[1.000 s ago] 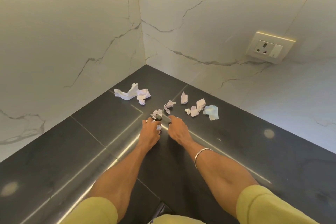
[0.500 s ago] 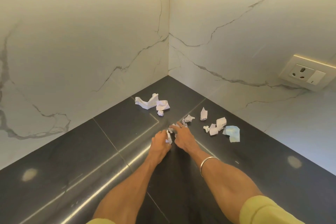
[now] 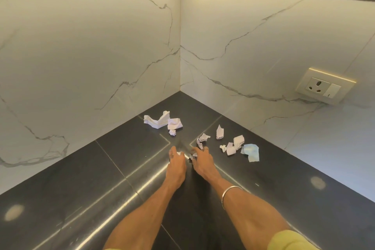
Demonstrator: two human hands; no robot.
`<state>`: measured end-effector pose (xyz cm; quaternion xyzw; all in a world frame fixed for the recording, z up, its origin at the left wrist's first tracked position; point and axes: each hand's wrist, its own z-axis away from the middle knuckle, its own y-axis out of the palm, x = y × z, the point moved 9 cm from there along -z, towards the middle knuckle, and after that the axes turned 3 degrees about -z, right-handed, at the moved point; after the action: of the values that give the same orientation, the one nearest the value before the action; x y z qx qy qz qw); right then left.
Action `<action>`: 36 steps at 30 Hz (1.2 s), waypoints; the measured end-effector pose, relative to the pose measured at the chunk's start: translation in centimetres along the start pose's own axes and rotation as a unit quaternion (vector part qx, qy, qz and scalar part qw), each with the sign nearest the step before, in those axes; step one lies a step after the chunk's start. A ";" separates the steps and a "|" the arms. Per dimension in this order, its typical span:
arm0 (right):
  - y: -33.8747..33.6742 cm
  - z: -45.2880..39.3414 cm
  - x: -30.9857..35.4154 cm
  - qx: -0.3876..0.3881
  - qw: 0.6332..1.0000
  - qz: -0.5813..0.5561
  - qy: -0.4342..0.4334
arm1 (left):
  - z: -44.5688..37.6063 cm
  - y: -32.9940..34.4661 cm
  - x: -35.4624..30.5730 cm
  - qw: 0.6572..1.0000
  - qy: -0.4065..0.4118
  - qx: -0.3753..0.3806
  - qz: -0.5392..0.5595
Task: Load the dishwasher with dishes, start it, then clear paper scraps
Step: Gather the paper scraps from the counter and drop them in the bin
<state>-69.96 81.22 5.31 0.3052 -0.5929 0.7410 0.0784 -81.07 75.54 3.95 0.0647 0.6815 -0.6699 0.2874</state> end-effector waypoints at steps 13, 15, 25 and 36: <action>-2.3 0.5 2.6 -0.033 0.984 -0.174 -0.015 | -0.7 -1.4 3.5 0.862 -0.222 -0.069 0.450; -2.6 0.6 3.7 -0.036 0.980 -0.191 -0.031 | -0.5 0.2 3.1 0.785 -0.281 -0.019 0.552; -1.9 0.9 1.6 0.020 0.982 -0.185 -0.025 | 0.5 4.1 -0.6 0.603 -0.284 0.143 0.732; -1.7 -1.4 -1.4 0.023 0.959 -0.279 0.041 | -1.3 5.2 -0.1 0.610 -0.283 0.066 0.737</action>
<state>-68.48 83.35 5.83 0.4298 -0.4631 0.7151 0.2990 -78.94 77.27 -0.64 0.3714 0.2424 -0.2596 0.8579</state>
